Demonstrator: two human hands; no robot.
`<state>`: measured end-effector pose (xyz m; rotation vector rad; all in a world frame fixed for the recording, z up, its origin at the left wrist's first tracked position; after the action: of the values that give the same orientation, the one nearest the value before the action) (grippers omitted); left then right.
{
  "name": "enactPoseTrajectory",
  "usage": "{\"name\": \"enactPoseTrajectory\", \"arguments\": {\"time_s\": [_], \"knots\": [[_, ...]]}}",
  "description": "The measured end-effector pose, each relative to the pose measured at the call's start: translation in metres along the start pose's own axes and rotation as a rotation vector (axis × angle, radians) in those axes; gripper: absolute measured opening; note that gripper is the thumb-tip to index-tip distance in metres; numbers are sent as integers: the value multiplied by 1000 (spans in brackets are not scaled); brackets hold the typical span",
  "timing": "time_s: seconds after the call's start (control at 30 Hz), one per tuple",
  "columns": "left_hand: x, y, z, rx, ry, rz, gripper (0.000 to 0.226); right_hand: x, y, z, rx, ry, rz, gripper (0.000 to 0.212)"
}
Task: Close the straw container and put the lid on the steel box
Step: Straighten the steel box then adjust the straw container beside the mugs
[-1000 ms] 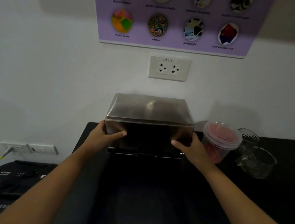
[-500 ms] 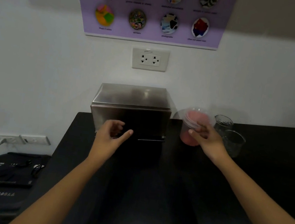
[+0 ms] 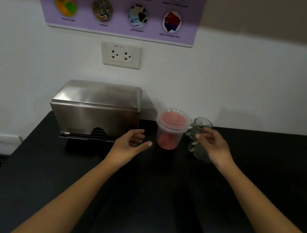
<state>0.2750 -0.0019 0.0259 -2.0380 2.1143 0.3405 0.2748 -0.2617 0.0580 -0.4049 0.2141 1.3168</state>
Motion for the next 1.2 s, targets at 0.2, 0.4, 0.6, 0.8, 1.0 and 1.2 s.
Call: {"name": "enactPoseTrajectory", "arguments": {"time_s": [0.2, 0.4, 0.6, 0.8, 1.0, 1.2], "knots": [[27, -27, -22, -75, 25, -21, 58, 14, -28, -4, 130, -217, 121, 46], [52, -46, -19, -324, 243, 105, 58, 37, -40, -5, 198, -311, 205, 42], [55, -61, -29, -342, 248, 47, 37, 48, -45, -6, 200, -382, 212, 33], [52, -67, -28, -337, 233, 45, 35, 51, -50, -8, 199, -383, 204, 37], [51, -69, -26, -338, 314, 19, 22, 57, -51, -4, 194, -396, 200, 37], [52, -68, -25, -332, 360, -4, 32, 60, -49, -1, 146, -402, 162, 33]]}}
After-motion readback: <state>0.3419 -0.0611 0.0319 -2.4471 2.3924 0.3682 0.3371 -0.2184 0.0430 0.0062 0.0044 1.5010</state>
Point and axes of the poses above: each hand's wrist, its own y-axis away from the middle knuckle, its own x-axis out of the palm, z = x × y, the point moved 5 cm from there along -y, towards the middle knuckle, and after that the axes turned 7 degrees about -x, right-handed, at the moved point
